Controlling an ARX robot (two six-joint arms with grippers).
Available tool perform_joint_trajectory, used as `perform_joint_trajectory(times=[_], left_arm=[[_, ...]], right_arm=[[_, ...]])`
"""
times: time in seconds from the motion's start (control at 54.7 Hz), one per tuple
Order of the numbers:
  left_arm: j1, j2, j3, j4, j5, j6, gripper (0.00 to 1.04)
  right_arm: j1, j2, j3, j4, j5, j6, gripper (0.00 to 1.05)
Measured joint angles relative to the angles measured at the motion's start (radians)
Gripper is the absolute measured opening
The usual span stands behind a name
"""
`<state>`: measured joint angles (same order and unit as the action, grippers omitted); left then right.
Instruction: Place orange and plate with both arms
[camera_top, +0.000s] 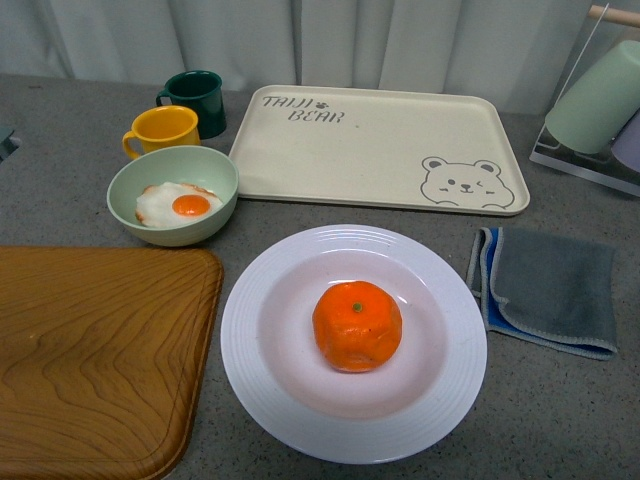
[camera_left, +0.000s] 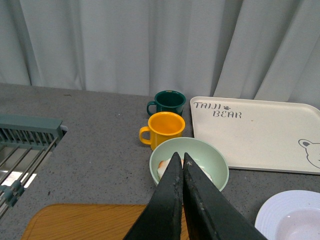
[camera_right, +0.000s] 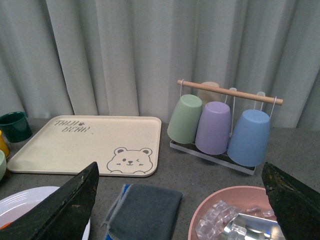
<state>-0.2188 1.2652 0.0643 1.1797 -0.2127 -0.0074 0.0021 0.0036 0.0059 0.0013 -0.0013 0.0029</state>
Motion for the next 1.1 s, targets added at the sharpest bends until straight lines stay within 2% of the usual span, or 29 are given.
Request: perform_joint_trajectory(times=[0.146, 0.256, 0.402, 0.476, 0.53, 1.098], left_arm=[[0.045, -0.144, -0.032, -0.111, 0.043, 0.0, 0.04], [0.075, -0.313, -0.031, -0.295, 0.076, 0.0, 0.04], [0.114, -0.491, -0.042, -0.435, 0.111, 0.0, 0.04], [0.181, -0.569, -0.044, -0.509, 0.199, 0.001, 0.04], [0.208, -0.616, -0.044, -0.548, 0.204, 0.0, 0.04], [0.216, -0.918, -0.045, -0.83, 0.21, 0.0, 0.04]], right_arm=[[0.0, 0.0, 0.0, 0.0, 0.0, 0.0, 0.95], [0.0, 0.0, 0.0, 0.0, 0.0, 0.0, 0.95], [0.0, 0.0, 0.0, 0.0, 0.0, 0.0, 0.95], [0.0, 0.0, 0.0, 0.0, 0.0, 0.0, 0.95], [0.0, 0.0, 0.0, 0.0, 0.0, 0.0, 0.95], [0.0, 0.0, 0.0, 0.0, 0.0, 0.0, 0.95]])
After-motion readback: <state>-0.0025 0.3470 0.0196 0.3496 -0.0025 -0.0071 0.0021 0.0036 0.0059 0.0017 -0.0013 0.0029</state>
